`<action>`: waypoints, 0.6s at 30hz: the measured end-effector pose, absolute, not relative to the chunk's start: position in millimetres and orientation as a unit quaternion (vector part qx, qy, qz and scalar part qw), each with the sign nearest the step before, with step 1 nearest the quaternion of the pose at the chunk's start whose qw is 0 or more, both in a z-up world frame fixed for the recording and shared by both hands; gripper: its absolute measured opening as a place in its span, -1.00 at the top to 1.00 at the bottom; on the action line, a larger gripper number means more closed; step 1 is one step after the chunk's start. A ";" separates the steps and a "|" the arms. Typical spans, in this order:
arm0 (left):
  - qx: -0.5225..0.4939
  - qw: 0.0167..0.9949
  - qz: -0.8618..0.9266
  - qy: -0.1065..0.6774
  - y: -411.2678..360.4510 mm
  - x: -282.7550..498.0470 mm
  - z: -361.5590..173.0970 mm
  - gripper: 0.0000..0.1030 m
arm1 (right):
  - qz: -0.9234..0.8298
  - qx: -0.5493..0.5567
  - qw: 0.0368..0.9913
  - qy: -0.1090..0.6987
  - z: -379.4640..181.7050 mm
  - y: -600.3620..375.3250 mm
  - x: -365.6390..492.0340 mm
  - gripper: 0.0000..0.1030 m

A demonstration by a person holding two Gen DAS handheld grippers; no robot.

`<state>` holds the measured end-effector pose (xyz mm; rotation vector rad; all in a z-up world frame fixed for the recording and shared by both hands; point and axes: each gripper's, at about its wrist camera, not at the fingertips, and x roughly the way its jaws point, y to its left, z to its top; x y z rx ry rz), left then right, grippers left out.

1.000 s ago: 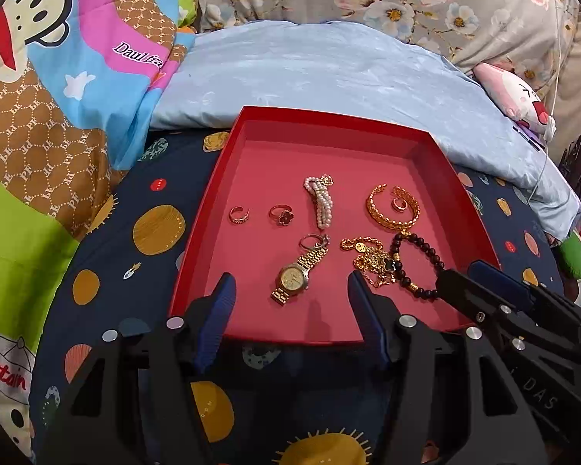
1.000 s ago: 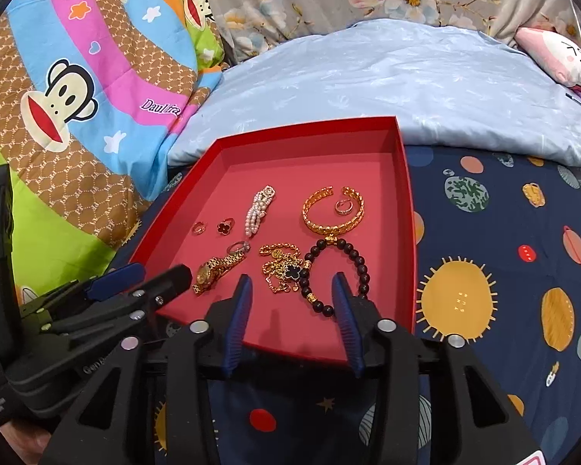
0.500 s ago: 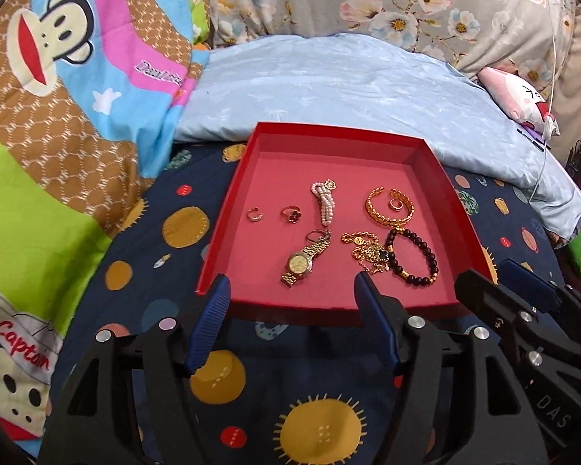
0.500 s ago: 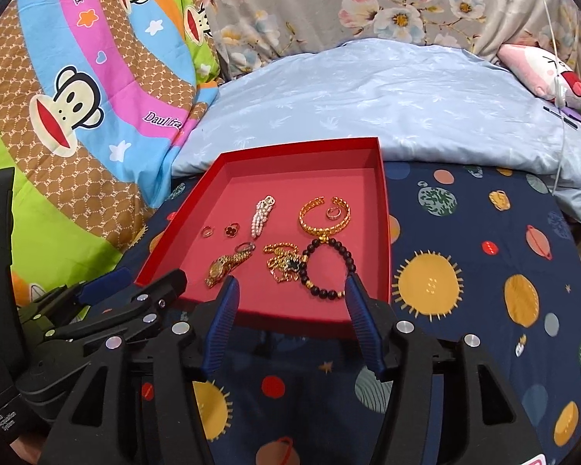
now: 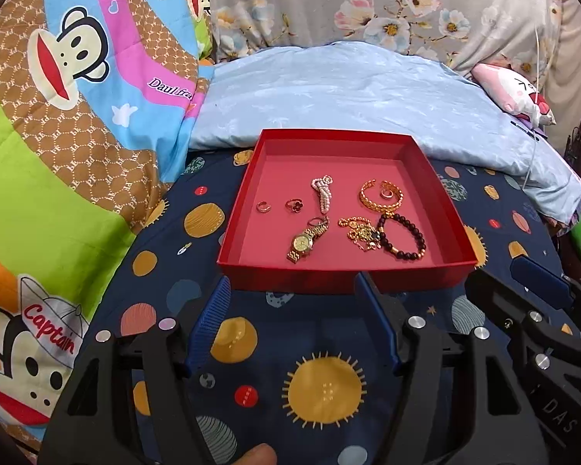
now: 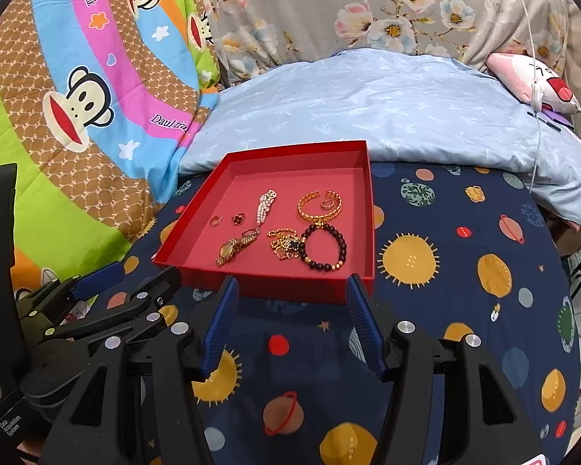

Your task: Organize jewelry

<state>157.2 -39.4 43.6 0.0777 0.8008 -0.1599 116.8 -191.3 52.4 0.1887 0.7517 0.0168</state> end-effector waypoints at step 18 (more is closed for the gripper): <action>0.041 0.922 -0.059 0.380 -32.4 122.3 50.4 -0.36 | 0.007 0.095 0.928 0.360 56.7 -185.3 75.7 -0.22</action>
